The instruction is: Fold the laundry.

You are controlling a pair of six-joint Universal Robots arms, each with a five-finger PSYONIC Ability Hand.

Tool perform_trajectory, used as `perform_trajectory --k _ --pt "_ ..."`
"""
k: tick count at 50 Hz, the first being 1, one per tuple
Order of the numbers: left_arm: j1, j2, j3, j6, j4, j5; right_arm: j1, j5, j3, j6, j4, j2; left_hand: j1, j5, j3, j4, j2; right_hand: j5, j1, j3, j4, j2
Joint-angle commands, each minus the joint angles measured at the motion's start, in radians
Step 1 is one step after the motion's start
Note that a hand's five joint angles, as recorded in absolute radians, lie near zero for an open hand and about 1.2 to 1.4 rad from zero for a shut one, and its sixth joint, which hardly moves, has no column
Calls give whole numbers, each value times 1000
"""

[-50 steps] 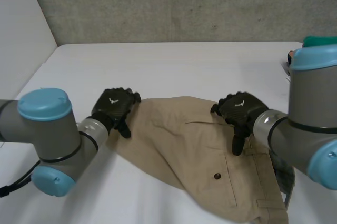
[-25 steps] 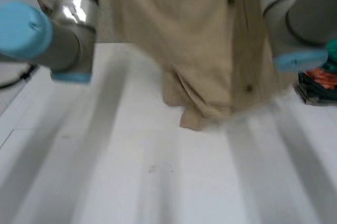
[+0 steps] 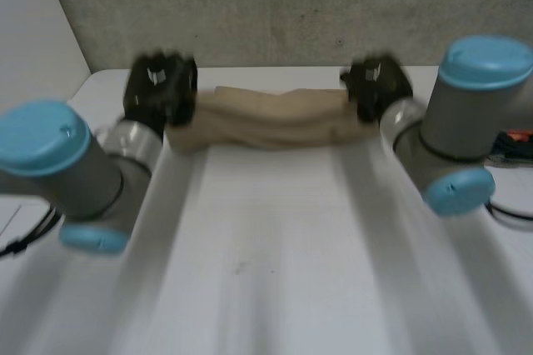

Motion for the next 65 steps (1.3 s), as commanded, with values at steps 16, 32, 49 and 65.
perform_trajectory --k 16,32,49,65 --pt "-260 318 -396 300 -984 -1 -89 -86 629 -567 630 -345 246 228 203 196 199 214 268 207 198 220" --pt "-168 17 56 307 -373 -17 -116 -81 391 -279 256 -261 246 228 203 196 199 214 268 207 198 220" --pt "-101 -538 671 320 -86 -7 -103 100 -141 -285 -182 268 246 228 203 196 199 -6 48 -13 -21 0" --pt "-164 -337 406 290 -20 -14 -66 129 139 -30 -79 -74 -976 -994 -1019 -1026 -1023 -1008 -954 -1014 -1023 -1001"
